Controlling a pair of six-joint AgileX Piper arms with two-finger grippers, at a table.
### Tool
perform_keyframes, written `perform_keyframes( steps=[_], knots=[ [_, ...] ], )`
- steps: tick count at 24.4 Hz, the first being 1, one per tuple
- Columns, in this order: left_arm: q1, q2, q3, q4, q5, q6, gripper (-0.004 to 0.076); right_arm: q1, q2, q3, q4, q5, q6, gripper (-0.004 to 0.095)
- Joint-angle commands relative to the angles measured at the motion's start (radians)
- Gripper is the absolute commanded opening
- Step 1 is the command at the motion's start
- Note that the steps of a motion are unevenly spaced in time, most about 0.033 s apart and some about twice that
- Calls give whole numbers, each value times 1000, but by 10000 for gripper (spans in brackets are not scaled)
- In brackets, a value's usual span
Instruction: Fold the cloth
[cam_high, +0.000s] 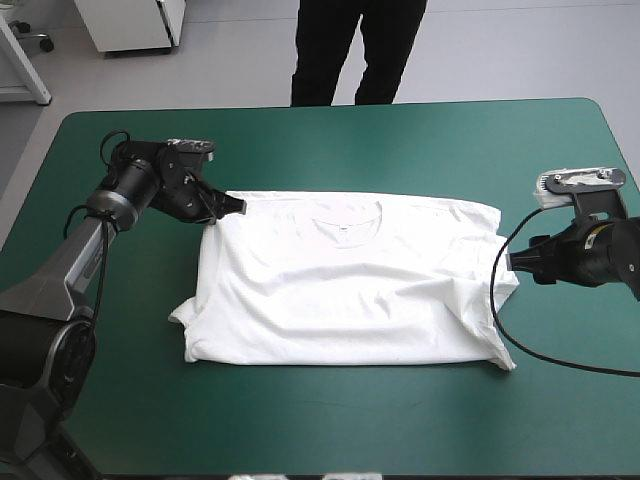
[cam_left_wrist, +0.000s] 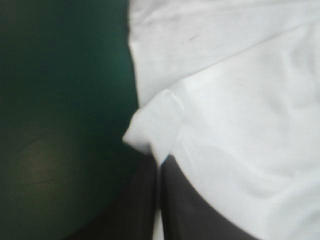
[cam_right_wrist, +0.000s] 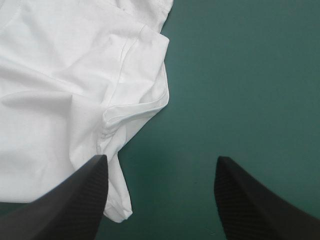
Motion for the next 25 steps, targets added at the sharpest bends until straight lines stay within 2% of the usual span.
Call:
perform_keyframes(
  steps=[1,10,14,22,25],
  knots=[
    [-73,-65,-64,-11,17,-1,-7,2,-17,-30,2,-36,-12,581],
    [-237,-15,-49,-6,20,-47,-8,2,-17,-30,13,-17,-12,581],
    [-237,59,-35,-13,0,-47,-9,2,-17,-30,15,-17,-21,581],
    [-237,99,-35,-24,-12,-16,-8,2,-17,-30,15,-17,-21,581],
    [-237,95,-44,-48,-6,16,46,2,-17,-30,15,-17,-21,581]
  ],
)
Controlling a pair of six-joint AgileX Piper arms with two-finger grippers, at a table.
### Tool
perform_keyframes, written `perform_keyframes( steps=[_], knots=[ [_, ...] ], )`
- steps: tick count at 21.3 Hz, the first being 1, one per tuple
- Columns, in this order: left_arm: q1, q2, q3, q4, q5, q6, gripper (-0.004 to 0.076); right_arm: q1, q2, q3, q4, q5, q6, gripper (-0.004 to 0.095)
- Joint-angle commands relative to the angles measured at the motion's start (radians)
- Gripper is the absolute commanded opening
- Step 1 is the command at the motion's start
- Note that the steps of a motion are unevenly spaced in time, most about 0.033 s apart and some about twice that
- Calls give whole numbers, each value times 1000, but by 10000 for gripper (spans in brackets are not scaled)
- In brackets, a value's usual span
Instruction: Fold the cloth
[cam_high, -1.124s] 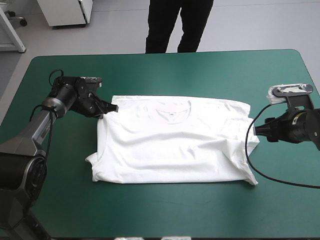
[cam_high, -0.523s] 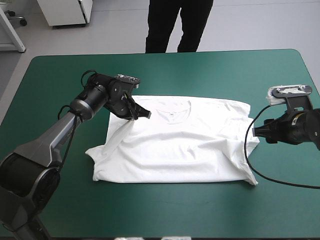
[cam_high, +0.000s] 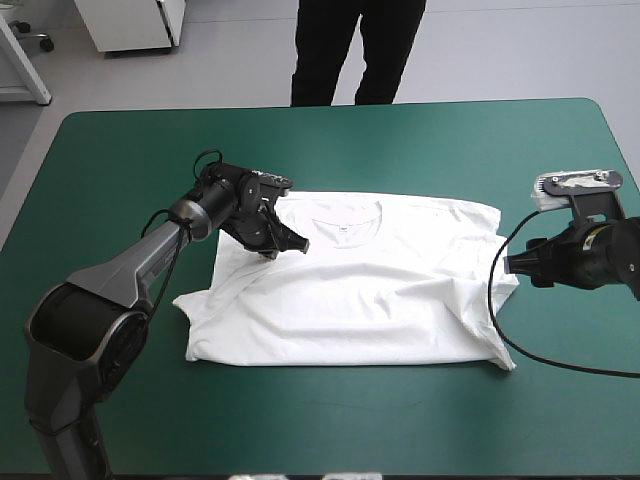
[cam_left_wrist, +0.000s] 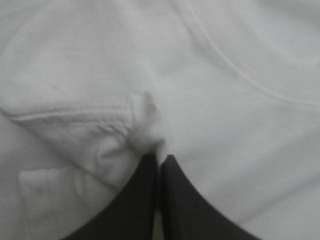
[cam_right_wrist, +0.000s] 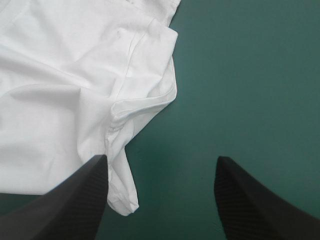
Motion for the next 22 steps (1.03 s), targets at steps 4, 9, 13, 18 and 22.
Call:
perform_keyframes(
  steps=[4,9,13,18,22],
  knots=[
    [-7,-78,-94,-25,105,40,344,2,-17,-30,-37,-41,-9,581],
    [-7,-200,-179,-17,193,40,616,2,-17,-30,-103,-128,91,581],
    [-11,-384,-186,-100,200,40,616,-20,102,-30,-96,-179,144,583],
    [-17,-488,-186,-95,203,54,616,-70,307,-30,49,-163,62,583],
    [-17,-493,-186,-88,236,54,616,-90,410,-29,73,-157,40,582]
  ],
)
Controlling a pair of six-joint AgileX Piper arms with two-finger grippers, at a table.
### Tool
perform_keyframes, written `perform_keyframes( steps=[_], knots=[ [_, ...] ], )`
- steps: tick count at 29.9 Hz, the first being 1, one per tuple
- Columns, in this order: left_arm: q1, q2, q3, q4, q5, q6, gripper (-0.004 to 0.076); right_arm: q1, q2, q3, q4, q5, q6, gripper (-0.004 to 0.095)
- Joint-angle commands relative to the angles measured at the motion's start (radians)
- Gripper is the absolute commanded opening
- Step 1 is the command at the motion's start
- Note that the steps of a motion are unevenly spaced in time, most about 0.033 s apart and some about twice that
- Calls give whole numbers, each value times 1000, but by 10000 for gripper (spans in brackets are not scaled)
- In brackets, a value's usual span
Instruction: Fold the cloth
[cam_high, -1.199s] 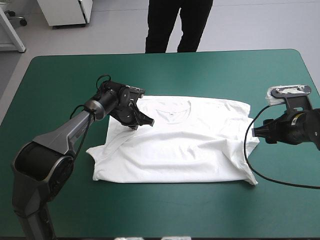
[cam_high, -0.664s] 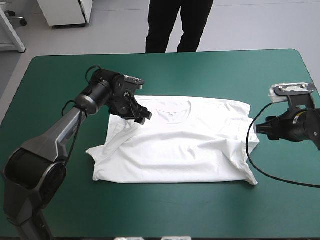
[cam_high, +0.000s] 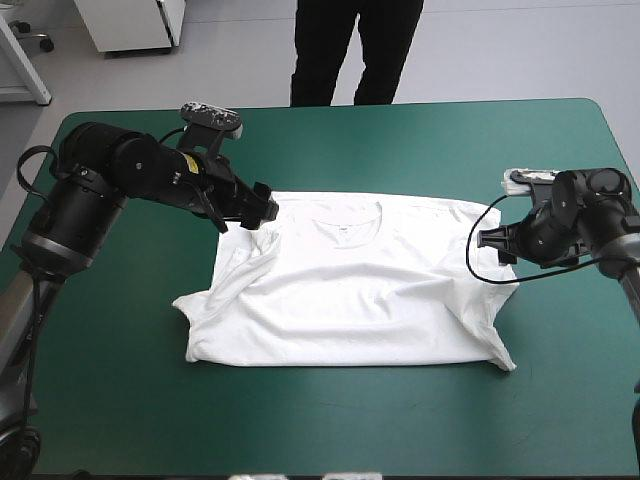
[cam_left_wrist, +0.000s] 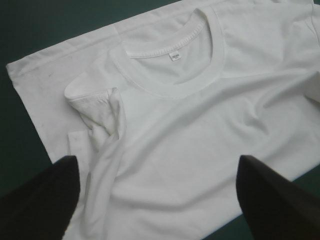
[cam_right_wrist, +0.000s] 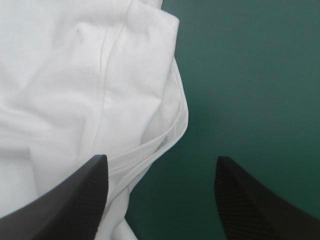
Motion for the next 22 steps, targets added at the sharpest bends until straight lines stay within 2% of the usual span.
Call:
perform_keyframes(
  steps=[1,7,17,19,22],
  knots=[
    [-5,-37,-32,-14,-3,1,616,-20,24,-27,-8,-20,-23,582],
    [-5,-37,-32,5,-7,1,615,-58,106,-25,-11,-35,-26,581],
    [-5,-37,-32,9,-24,-1,615,-56,220,44,26,-94,-56,572],
    [-5,-37,-32,13,-24,-1,615,-56,230,44,29,-100,-56,522],
    [-5,-37,-32,13,-28,-2,615,-56,231,44,32,-104,-60,367]
  ],
)
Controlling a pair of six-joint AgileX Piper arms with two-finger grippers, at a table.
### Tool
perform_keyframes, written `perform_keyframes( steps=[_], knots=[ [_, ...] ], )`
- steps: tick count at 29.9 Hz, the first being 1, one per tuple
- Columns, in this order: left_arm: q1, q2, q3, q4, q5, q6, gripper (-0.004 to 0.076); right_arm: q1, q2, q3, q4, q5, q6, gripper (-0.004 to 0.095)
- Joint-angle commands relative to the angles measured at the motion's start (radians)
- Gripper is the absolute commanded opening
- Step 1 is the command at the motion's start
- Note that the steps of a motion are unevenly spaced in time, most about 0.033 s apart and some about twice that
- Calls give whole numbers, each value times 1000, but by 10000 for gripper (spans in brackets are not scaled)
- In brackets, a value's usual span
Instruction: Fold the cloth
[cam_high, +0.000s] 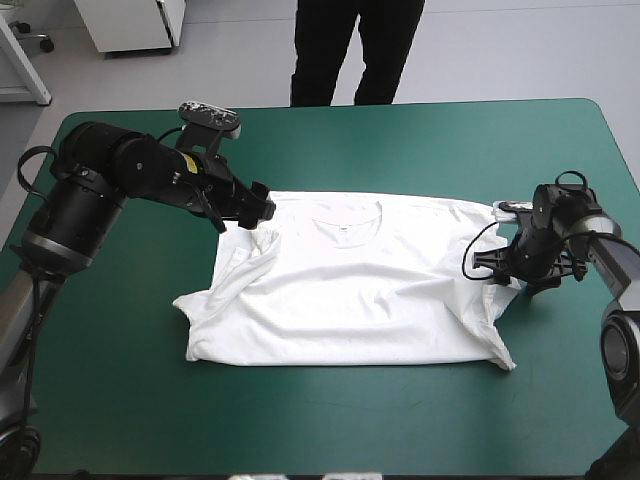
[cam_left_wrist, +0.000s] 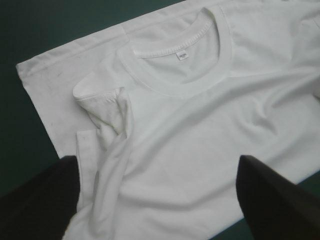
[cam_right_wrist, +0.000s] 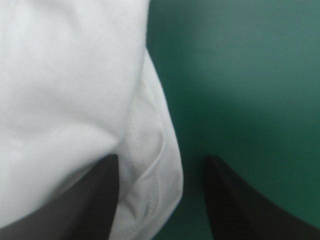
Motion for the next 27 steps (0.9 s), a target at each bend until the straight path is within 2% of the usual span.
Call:
perform_keyframes(
  steps=[1,2,4,5,13,19,22,27],
  knots=[
    [-5,-37,-32,-11,-28,-8,615,-6,-19,-11,4,-17,-14,327],
    [-5,-37,-32,-11,-26,-10,615,-6,-19,-11,4,-17,-16,225],
    [-5,-37,-32,-11,-22,-10,615,-6,-19,-11,4,-19,-16,97],
    [-5,-37,-32,-11,-22,-10,615,-6,-19,-11,4,-22,-16,0],
    [-5,-41,-32,-13,3,-10,601,-5,-99,-105,20,34,-14,-17],
    [-5,-41,-32,-17,6,-10,601,11,-162,-175,138,87,-82,-17],
    [-5,-41,-32,-17,6,-13,601,57,-160,-175,182,87,-104,-17],
    [-5,-41,-32,-17,-6,-17,601,162,-131,-173,169,29,-104,-17]
  ],
)
